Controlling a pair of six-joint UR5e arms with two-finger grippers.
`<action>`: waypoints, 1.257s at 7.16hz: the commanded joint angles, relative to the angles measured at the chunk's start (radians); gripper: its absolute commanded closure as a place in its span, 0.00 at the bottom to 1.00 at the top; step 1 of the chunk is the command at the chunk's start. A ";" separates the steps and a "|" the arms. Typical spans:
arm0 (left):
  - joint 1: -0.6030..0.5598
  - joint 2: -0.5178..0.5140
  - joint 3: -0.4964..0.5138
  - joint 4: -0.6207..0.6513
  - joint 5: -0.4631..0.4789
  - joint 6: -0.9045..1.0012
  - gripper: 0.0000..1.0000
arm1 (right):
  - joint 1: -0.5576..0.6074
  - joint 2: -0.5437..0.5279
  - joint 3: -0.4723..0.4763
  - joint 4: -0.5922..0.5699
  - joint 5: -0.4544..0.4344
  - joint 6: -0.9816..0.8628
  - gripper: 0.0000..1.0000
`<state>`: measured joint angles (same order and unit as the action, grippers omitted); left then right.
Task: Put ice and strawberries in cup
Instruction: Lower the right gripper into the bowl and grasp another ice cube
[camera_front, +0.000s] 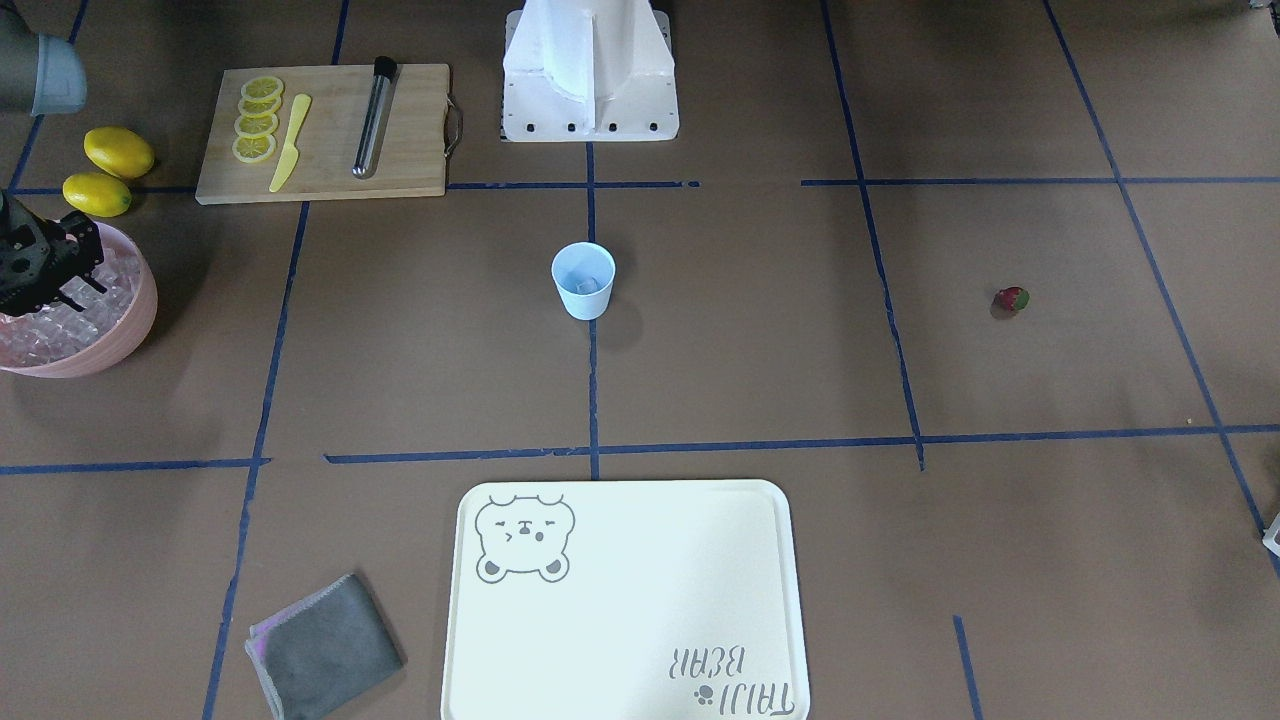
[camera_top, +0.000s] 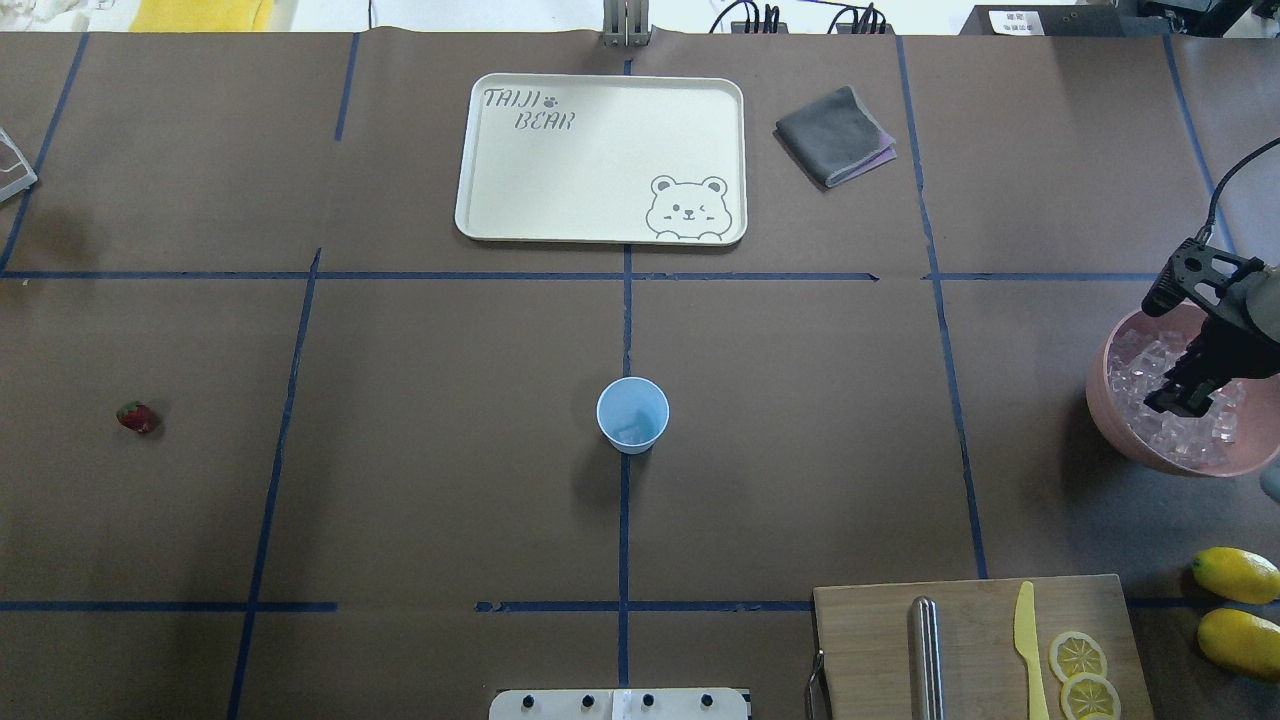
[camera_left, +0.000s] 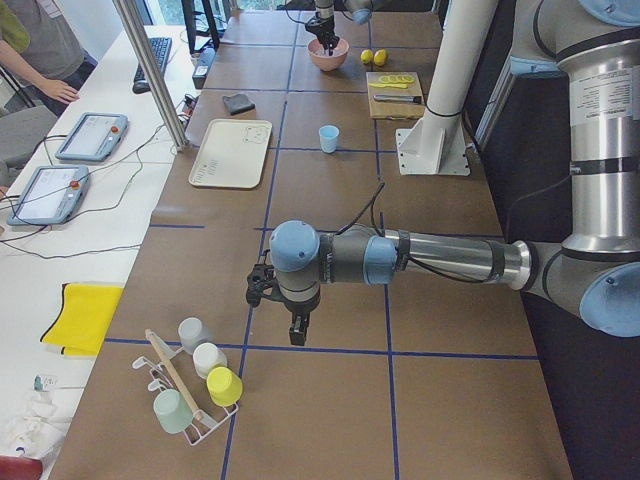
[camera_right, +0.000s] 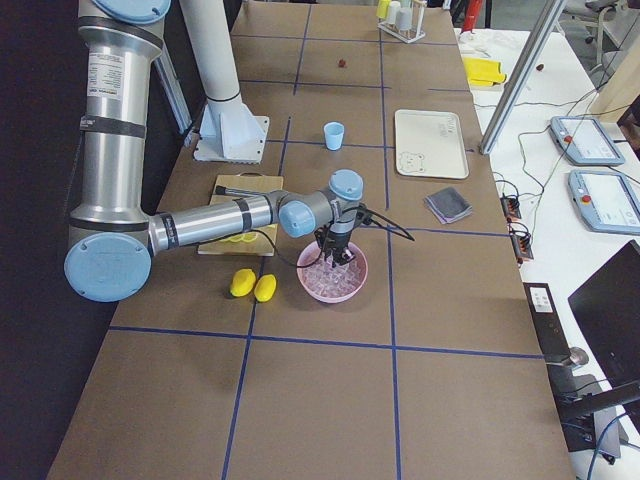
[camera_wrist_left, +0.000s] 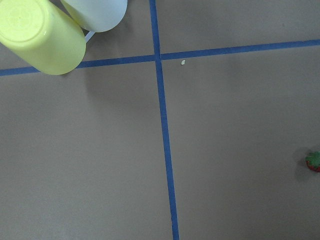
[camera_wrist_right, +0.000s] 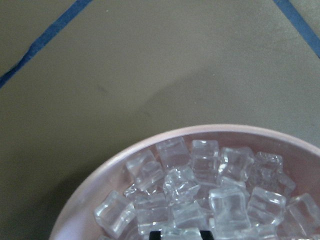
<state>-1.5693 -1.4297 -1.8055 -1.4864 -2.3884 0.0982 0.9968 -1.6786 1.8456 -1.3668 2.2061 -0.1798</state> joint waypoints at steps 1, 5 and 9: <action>0.000 0.000 -0.002 0.000 0.000 0.000 0.00 | 0.006 0.005 0.009 0.000 0.015 -0.001 0.95; 0.000 0.000 -0.008 0.000 0.000 0.000 0.00 | 0.141 0.030 0.103 -0.155 0.034 0.047 0.97; 0.000 0.000 -0.014 0.000 -0.002 0.000 0.00 | 0.085 0.204 0.174 -0.176 0.038 0.814 0.97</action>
<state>-1.5693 -1.4297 -1.8174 -1.4865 -2.3894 0.0982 1.1215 -1.5352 2.0008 -1.5420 2.2474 0.4449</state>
